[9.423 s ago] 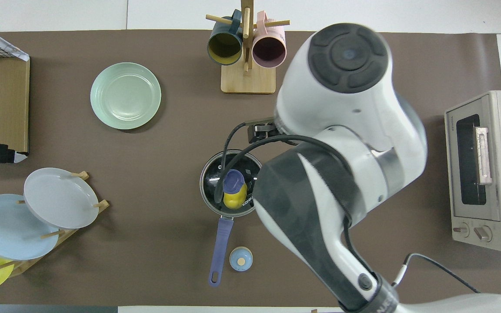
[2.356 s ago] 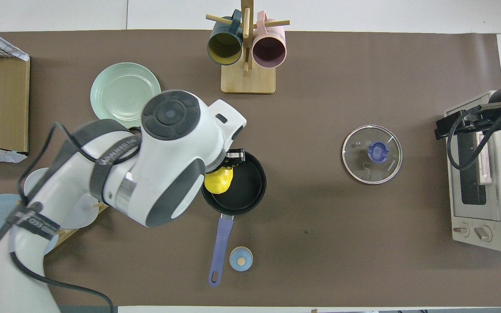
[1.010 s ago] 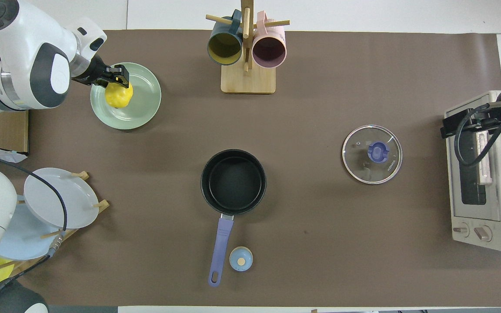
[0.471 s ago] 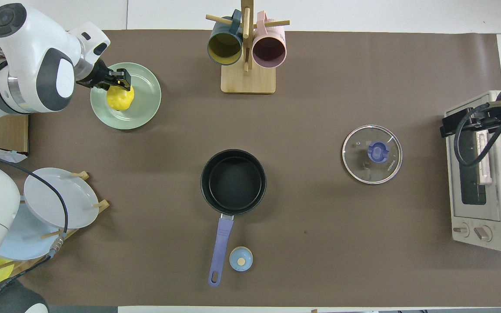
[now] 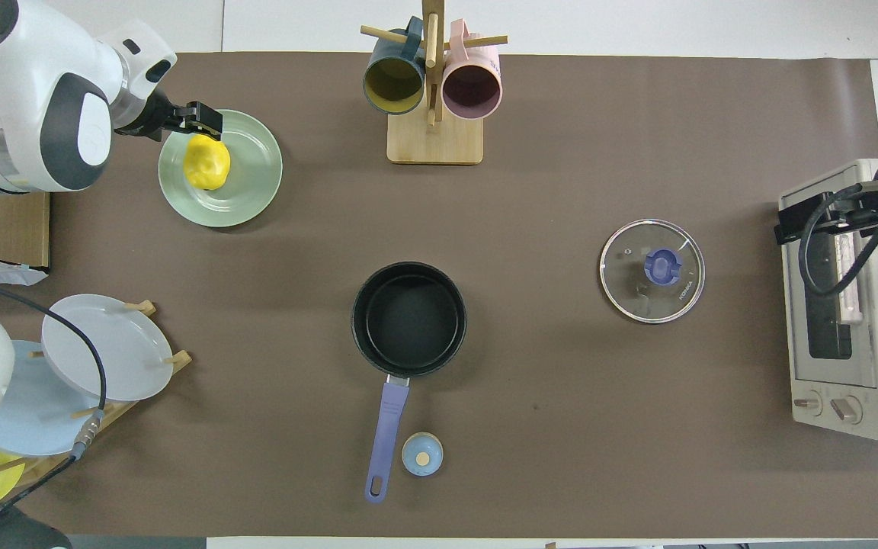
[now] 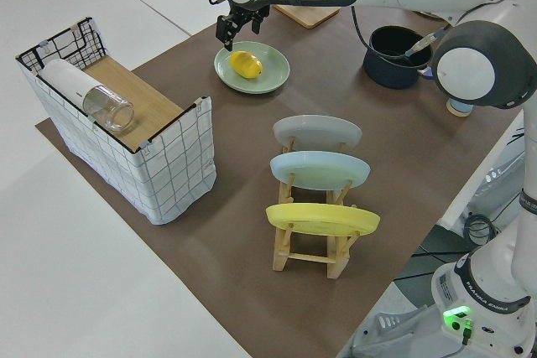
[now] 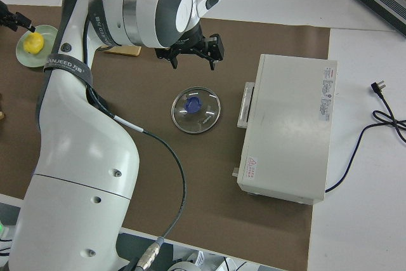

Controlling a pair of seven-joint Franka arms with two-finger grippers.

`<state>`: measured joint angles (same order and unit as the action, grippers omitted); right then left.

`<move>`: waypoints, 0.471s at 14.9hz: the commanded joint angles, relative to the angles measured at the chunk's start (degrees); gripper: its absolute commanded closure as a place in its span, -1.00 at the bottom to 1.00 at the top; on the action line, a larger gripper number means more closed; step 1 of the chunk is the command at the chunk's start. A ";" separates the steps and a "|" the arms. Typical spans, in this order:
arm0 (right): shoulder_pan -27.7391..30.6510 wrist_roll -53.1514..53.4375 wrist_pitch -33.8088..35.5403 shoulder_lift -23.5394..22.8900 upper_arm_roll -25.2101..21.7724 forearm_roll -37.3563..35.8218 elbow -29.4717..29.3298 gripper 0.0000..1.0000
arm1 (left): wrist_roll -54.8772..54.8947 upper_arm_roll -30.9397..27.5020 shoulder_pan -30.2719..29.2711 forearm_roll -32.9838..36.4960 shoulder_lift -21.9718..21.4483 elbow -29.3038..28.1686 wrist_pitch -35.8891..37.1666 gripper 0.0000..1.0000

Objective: Transfer potato from pot to plate

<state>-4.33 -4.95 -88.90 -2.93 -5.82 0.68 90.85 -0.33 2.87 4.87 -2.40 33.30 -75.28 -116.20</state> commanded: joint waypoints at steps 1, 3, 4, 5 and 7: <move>0.82 0.38 1.45 1.43 0.11 0.11 1.43 -1.00 | -1.68 -0.67 -0.12 0.47 -8.40 -1.27 6.30 -1.00; 0.82 0.47 2.33 1.61 0.28 0.12 1.61 -1.00 | -1.87 -1.72 -0.12 0.90 -11.66 -1.10 13.16 -1.00; 0.82 0.55 2.33 1.61 0.55 0.12 1.61 -1.00 | -1.87 -2.08 -0.04 0.90 -14.03 -0.92 16.84 -1.00; 0.82 0.55 2.33 1.61 0.55 0.20 1.70 -1.00 | -1.87 -1.99 -0.03 1.08 -17.27 -1.01 18.62 -1.00; 0.82 0.99 1.46 1.61 0.55 0.12 1.70 -1.00 | -1.52 -2.26 -0.03 1.52 -22.65 -2.76 24.22 -1.00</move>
<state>-4.03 -4.95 -86.81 -2.66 -5.81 0.69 91.06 -1.30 0.79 4.79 -2.23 16.77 -74.64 -97.08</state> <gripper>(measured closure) 0.000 0.000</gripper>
